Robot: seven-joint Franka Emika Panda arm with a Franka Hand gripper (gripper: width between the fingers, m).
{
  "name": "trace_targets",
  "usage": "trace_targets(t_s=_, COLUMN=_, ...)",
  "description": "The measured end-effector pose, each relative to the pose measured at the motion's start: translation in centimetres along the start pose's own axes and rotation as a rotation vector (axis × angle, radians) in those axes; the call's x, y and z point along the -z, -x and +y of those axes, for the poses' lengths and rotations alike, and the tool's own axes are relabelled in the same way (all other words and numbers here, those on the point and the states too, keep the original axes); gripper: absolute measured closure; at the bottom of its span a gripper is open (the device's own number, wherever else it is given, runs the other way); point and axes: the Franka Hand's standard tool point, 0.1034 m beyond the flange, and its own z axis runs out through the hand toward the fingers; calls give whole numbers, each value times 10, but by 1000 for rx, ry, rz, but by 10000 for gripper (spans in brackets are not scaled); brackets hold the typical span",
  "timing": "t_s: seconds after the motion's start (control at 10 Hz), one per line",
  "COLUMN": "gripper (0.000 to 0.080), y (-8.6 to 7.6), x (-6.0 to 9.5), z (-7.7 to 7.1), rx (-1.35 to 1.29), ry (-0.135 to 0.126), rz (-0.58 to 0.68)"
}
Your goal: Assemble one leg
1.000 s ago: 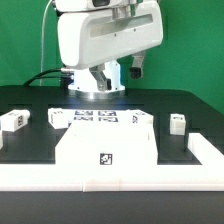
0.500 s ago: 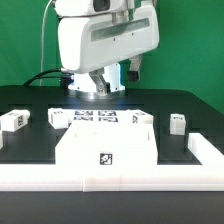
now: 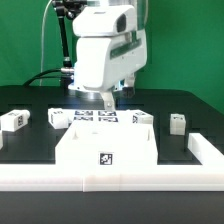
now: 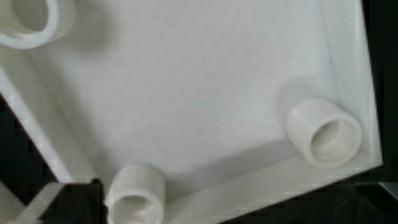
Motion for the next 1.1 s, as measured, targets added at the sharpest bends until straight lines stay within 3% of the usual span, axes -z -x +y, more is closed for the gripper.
trace_targets(t_s=0.4, gripper=150, y=6, x=-6, z=-4, rx=-12, ry=-11, rz=-5)
trace_targets(t_s=0.5, gripper=150, y=6, x=-6, z=-3, rx=23, ry=-4, rz=-6)
trace_targets(t_s=0.6, gripper=150, y=6, x=-9, z=-5, rx=140, ry=26, rz=-10)
trace_targets(t_s=0.8, gripper=150, y=15, x=-22, z=-24, rx=205, ry=-4, rz=-32)
trace_targets(t_s=1.1, gripper=150, y=24, x=-26, z=-41, rx=204, ry=-24, rz=-42)
